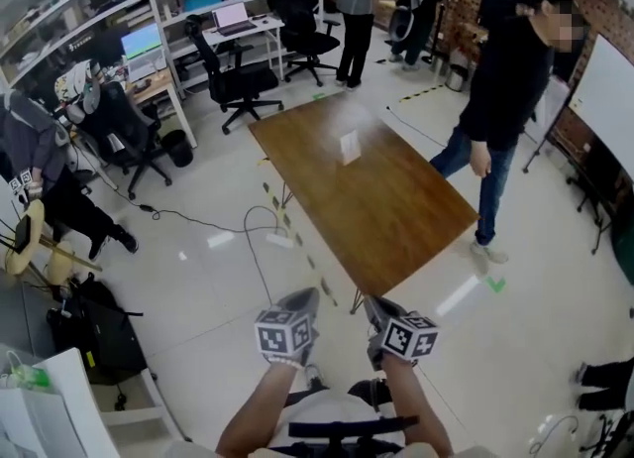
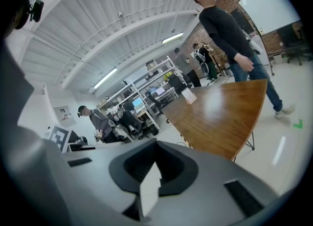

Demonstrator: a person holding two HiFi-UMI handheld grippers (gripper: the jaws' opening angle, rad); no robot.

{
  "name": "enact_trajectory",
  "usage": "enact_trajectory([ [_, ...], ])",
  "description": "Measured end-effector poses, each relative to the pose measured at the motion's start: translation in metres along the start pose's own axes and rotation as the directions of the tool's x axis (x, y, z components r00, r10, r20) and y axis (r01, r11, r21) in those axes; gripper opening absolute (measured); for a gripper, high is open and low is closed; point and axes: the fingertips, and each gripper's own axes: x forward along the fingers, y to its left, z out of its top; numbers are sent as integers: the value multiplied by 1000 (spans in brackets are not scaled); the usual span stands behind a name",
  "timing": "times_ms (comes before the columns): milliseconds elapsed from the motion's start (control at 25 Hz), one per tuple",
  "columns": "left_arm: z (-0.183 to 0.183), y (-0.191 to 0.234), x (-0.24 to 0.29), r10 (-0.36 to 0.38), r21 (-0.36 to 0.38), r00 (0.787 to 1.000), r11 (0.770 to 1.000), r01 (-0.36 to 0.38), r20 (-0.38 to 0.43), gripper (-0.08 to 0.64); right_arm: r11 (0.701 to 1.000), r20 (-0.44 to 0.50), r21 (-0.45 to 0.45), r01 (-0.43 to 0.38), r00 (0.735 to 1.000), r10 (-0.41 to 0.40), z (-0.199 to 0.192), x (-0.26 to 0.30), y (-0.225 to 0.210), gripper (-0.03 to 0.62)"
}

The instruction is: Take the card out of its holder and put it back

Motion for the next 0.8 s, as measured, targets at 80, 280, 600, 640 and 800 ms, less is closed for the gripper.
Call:
enact_trajectory([
  [80,4,6,0,-1,-2,1000,1000,1,-3,0,1000,-7,-6,-1,1000,1,3,7,7,8],
  [280,7,19,6,-2,-13,1000,1000,2,-7,0,1000,-23,-10,-5,1000,5,2,26,11,8],
  [600,13,38,26,-8,-24,1000,1000,7,-20,0,1000,-34,-6,-13,999,13,8,60,7,8],
  [640,16,39,29,-9,-21,1000,1000,9,-20,0,1000,-33,-7,-13,999,13,11,64,6,8],
  [800,38,47,48,-19,4,1000,1000,19,-21,0,1000,-16,7,-1,1000,1,33,86,-3,8],
])
